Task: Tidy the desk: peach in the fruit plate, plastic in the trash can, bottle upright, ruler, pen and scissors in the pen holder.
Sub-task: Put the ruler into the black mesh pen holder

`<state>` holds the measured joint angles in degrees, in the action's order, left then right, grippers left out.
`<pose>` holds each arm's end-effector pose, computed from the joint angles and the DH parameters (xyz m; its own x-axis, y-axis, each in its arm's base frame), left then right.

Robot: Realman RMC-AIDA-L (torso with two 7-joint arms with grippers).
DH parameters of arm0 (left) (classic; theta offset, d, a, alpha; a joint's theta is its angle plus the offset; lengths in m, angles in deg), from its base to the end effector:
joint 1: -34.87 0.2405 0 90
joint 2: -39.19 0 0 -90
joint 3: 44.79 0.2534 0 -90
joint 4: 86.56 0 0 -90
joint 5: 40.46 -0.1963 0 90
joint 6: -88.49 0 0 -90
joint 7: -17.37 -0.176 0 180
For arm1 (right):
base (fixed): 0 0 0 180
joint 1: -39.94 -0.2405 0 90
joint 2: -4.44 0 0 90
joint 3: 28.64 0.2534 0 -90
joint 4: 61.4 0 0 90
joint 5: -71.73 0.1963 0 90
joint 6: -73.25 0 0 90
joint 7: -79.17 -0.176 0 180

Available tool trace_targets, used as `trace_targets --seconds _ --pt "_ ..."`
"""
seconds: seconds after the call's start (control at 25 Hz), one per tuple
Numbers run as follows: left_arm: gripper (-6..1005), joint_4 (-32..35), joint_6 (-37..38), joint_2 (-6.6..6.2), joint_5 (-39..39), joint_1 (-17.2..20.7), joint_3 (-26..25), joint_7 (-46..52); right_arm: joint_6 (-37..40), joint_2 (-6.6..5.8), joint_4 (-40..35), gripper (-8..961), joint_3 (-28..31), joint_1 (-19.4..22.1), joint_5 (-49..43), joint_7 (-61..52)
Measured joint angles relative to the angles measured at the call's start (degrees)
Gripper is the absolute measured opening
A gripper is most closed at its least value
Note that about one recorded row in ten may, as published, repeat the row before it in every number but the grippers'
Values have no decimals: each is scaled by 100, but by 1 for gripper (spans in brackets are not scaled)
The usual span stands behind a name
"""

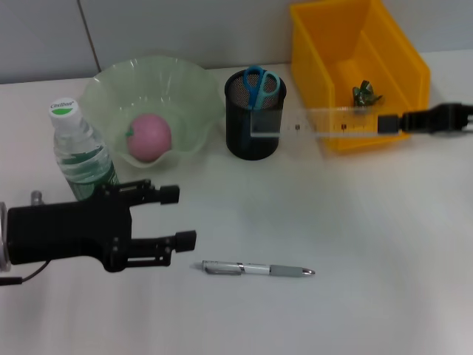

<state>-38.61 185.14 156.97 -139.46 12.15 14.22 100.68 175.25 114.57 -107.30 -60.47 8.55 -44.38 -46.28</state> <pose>-0.2092 0.2884 -0.0218 0.8024 0.2754 0.5294 0.3181 -0.9480 0.0110 0.2419 0.3397 0.0692 0.3750 -0.7792 -0.5023 -0.8448 -0.5103 0.1609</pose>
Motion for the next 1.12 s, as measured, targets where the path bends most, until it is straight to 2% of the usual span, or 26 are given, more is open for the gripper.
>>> trace_targets --seconds 0.16,0.24,0.48,0.56,0.64,0.76,0.8,0.84,0.88,0.96,1.0,1.04,1.12 --pt "799 -97 -125 -1 -272 56 -73 -215 163 -92 -625 8 -36 -313 -2 -319" --pt "799 -101 -125 -23 -291 88 -131 -280 203 -200 -935 8 -70 -497 -44 -550" --pt "799 -164 -64 -95 -286 102 -231 -371 369 -757 -1633 8 -512 -1245 -557 -1418" --pt "799 -184 -64 -97 -287 89 -219 -376 551 -901 -1679 8 -496 -1677 -1110 -1579" --pt "799 -209 -76 -97 -300 89 -213 -428 750 -985 -1622 8 -485 -2190 -1810 -1655" --pt "799 -245 -79 -78 -292 99 -230 -520 850 -972 -1546 8 -621 -2848 -2637 -1675" --pt "799 -251 -70 -69 -282 102 -234 -532 821 -900 -1469 8 -801 -3219 -3037 -1680" --pt "799 -251 -61 -63 -280 96 -234 -533 796 -857 -1412 8 -905 -3392 -3185 -1684" --pt "799 -251 -61 -63 -280 96 -234 -533 796 -857 -1412 9 -905 -3392 -3185 -1684" --pt "799 -251 -60 -49 -282 84 -234 -535 659 -754 -1268 9 -1110 -3630 -3423 -1694" --pt "799 -252 -67 -39 -286 77 -234 -541 463 -643 -1129 9 -1362 -3808 -3657 -1738" --pt "799 -252 -79 -27 -289 72 -233 -560 463 -643 -1129 9 -1362 -3808 -3657 -1738" --pt "799 -253 -86 -7 -289 73 -232 -592 268 -537 -1008 9 -1603 -3930 -3844 -1804"
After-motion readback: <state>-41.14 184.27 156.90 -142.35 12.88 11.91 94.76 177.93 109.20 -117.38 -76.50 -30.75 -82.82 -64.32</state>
